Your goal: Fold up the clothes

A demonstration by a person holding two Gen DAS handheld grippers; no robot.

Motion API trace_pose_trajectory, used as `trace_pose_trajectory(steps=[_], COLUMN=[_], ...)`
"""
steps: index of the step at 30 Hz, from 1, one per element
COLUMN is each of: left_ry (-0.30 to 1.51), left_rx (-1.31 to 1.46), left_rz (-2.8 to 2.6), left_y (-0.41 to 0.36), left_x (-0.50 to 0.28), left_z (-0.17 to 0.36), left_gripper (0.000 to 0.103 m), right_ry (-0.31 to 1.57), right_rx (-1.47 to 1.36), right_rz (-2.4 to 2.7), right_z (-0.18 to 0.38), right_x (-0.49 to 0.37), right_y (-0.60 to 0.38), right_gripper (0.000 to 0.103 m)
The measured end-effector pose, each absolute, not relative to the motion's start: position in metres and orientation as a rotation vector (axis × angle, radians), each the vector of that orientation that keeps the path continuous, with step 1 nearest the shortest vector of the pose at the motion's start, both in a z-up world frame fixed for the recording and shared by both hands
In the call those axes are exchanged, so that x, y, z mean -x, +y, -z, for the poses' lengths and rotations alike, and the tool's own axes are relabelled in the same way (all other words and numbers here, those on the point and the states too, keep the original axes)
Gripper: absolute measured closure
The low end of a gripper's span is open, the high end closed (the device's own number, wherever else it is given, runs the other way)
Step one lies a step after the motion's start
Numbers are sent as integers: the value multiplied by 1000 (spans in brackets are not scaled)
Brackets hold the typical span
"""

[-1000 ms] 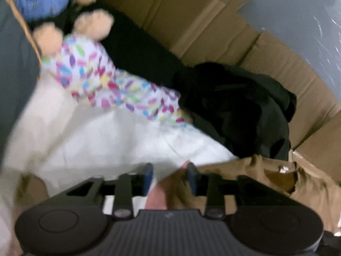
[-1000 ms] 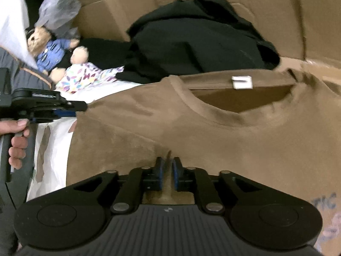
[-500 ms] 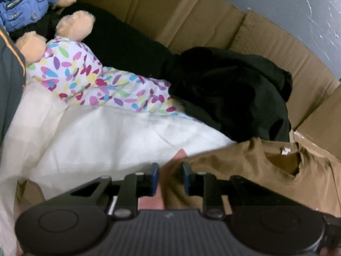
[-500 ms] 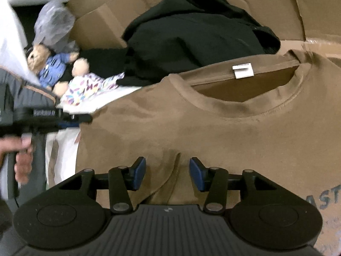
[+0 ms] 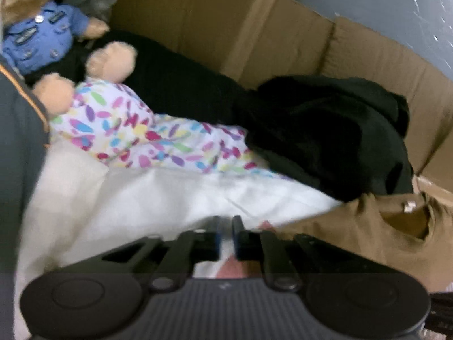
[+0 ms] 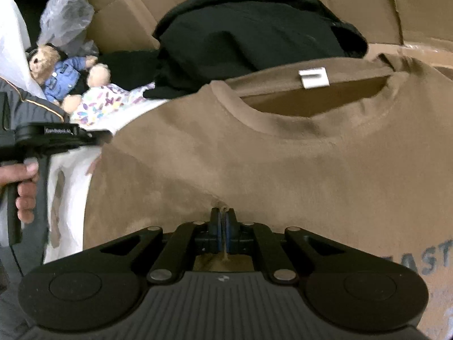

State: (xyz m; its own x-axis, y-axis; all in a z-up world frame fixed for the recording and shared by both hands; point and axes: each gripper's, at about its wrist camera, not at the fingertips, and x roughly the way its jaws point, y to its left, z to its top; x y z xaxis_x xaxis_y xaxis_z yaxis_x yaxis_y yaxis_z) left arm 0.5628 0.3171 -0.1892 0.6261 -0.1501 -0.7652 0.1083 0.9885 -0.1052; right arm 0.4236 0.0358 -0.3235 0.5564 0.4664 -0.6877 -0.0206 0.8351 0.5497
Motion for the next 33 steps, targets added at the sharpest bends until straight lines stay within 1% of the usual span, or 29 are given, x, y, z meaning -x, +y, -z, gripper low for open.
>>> trace_pose_trajectory(steps=[1,3,5,10,16,22,29,33], left_ry=[876,881,886,901,934,904,895,861], left_rx=[62,40,22,64,68,43,62,59], left_rz=[159,169,176,193,237,243,266,266], left_y=[319,320,320,331,337,339,337,335], left_x=[-558,-547,-537,-496,-440,-381,-346,-331], left_z=[186,183,181,177,184,194,208,211], left_gripper=[71,67,67,66,65,65,65,65], right_ry=[941,930,908,912,928,953,967,977], right_rx=[-555,-582,-584,-568,-554,-538,-516,-519], right_rz=[-291,-277,-275,-305,-330,-372,-399,-399], right_z=[321,318,313,304,296,292,288,289], right_x=[-421,-417,-409,-390,-363,-340,-322,-316], right_y=[30,24,20,25,33,42,55,59], right_gripper=[89,66,61,61,61,61,61,61])
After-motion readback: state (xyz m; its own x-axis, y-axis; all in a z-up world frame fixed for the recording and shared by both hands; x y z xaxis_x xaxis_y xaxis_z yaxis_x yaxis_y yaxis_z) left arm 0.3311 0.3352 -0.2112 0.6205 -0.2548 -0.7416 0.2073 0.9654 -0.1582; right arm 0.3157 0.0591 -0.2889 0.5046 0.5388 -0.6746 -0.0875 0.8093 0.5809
